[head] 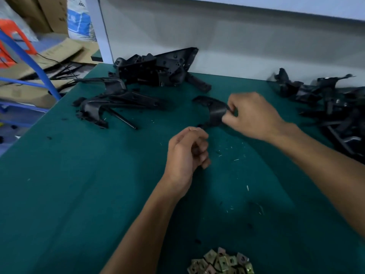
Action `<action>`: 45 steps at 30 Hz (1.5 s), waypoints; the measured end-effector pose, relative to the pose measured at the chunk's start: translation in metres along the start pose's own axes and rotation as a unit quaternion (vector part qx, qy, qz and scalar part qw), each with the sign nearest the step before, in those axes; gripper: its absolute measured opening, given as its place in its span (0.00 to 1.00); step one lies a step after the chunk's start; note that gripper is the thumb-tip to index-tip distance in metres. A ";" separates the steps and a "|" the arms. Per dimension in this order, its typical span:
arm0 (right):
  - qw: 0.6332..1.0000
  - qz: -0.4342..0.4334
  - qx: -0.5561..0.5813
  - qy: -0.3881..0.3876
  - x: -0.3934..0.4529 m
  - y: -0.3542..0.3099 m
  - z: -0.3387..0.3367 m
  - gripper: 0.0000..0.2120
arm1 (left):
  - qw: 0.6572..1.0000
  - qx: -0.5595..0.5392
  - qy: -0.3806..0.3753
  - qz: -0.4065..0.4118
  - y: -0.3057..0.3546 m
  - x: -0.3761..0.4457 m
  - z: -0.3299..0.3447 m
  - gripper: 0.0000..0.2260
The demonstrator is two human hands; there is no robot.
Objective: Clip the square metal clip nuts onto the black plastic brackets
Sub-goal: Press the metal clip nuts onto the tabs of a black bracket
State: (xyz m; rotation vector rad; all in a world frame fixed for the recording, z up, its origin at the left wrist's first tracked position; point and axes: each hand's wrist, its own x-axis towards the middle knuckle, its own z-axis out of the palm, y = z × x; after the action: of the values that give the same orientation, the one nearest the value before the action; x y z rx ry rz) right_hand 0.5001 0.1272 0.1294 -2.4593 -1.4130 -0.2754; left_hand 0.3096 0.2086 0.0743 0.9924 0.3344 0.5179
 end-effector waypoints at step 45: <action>0.931 -0.139 0.167 0.291 -0.168 -0.054 0.015 0.06 | 0.901 0.434 0.005 0.007 0.018 -0.036 0.050 0.27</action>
State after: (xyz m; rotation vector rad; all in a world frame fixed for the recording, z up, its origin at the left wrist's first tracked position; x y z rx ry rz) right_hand 0.3693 0.0217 0.0716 -1.7007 -1.3855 -0.6960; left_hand 0.2995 0.1616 0.1168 1.8583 0.5903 0.3782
